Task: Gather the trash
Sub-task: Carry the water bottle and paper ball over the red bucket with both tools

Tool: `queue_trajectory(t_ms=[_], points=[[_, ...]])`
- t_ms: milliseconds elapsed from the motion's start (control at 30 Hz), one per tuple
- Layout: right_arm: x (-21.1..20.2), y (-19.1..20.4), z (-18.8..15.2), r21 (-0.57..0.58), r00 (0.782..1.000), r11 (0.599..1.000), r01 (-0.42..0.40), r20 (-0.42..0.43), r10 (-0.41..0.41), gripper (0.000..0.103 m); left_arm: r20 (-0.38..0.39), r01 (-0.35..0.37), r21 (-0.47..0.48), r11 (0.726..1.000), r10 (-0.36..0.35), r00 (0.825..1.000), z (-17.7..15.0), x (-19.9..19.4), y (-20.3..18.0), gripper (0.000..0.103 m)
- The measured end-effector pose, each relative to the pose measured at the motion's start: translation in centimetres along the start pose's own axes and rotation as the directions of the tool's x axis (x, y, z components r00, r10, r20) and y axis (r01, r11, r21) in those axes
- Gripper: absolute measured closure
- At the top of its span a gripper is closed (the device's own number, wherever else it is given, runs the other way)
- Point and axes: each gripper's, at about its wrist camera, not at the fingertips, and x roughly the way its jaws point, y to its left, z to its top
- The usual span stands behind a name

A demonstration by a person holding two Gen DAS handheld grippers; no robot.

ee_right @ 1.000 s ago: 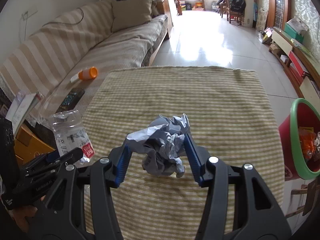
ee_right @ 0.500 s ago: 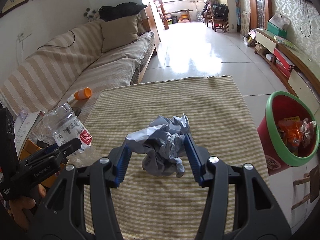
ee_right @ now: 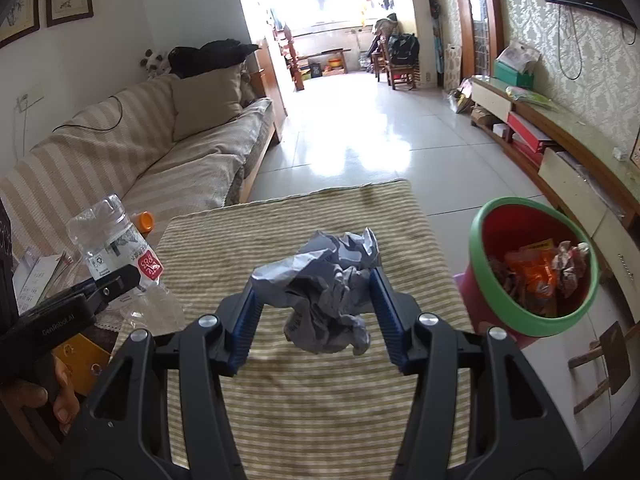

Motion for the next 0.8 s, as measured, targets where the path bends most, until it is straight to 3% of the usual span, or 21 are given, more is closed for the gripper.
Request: queue_trajectory(t_ms=[533, 800], points=[[-1.9, -5.6, -0.4, 0.106, 0.998, 0.993, 0.048, 0.043, -0.053, 0.051, -0.002, 0.075, 0.097, 0.992, -0.075, 0.997, 1.3, 1.4, -6.1, 0.053], [-2.2, -8.3, -0.5, 0.133, 0.995, 0.987, 0.085, 0.045, -0.092, 0.051, -0.054, 0.112, 0.134, 0.985, -0.105, 0.993, 0.7, 3.6, -9.1, 0.053]])
